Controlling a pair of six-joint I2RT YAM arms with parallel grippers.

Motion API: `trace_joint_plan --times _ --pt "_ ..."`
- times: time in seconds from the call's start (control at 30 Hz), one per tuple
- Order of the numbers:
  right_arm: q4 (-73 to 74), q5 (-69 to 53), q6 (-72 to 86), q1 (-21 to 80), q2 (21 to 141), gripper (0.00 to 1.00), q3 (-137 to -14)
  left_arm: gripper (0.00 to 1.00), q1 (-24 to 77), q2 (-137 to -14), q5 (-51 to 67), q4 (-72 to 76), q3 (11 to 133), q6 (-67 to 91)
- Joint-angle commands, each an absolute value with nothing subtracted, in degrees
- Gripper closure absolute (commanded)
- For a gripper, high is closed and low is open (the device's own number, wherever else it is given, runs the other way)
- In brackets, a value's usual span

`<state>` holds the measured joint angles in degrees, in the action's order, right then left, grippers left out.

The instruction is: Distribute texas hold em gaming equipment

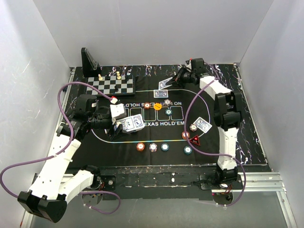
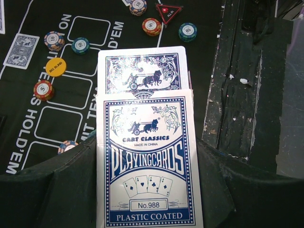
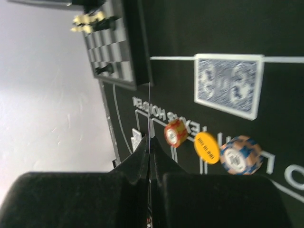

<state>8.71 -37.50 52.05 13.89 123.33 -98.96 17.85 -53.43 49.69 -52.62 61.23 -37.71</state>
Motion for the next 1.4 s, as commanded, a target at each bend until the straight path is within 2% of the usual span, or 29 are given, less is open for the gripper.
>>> trace_joint_plan --times 0.0,0.27,0.33,0.53,0.67,0.77,0.9,1.0,1.03,1.2,1.37 --pt "11.60 -34.28 51.59 14.06 128.75 0.99 -106.34 0.75 17.93 -52.38 51.24 -53.09 63.02 -37.71" --pt "11.51 -29.01 53.00 14.06 133.86 0.98 -107.15 0.75 17.93 -52.65 51.94 -52.82 62.84 -36.65" --pt "12.21 -27.52 52.74 14.24 133.94 0.90 -107.05 0.75 17.93 -52.82 52.03 -52.65 63.19 -36.48" --pt "17.04 -25.22 49.93 14.24 134.82 0.57 -109.24 0.74 17.84 -52.21 51.77 -52.82 63.72 -36.04" --pt "22.48 -23.82 48.52 14.15 134.82 0.43 -112.23 0.74 17.84 -51.51 51.68 -52.91 63.46 -35.77" --pt "29.24 -21.55 46.41 14.24 134.13 0.38 -114.52 0.74 17.84 -51.07 51.86 -53.00 63.37 -35.59" --pt "35.41 -14.70 43.69 14.24 127.99 0.29 -111.10 0.74 17.84 -50.28 51.50 -53.00 62.84 -35.68" --pt "36.83 -7.49 41.84 15.29 119.12 0.20 -105.75 0.74 17.84 -49.84 51.33 -53.00 62.14 -35.95" --pt "35.78 -7.04 41.75 15.47 116.74 0.20 -103.38 0.74 17.84 -49.66 51.42 -52.91 61.88 -35.77" --pt "27.27 -12.20 44.03 18.36 101.28 0.14 -89.51 0.74 17.84 -49.31 52.12 -52.91 61.09 -35.51" --pt "16.45 -24.51 50.70 24.42 87.21 0.13 -74.57 0.74 17.84 -49.31 51.24 -53.08 59.50 -37.09"
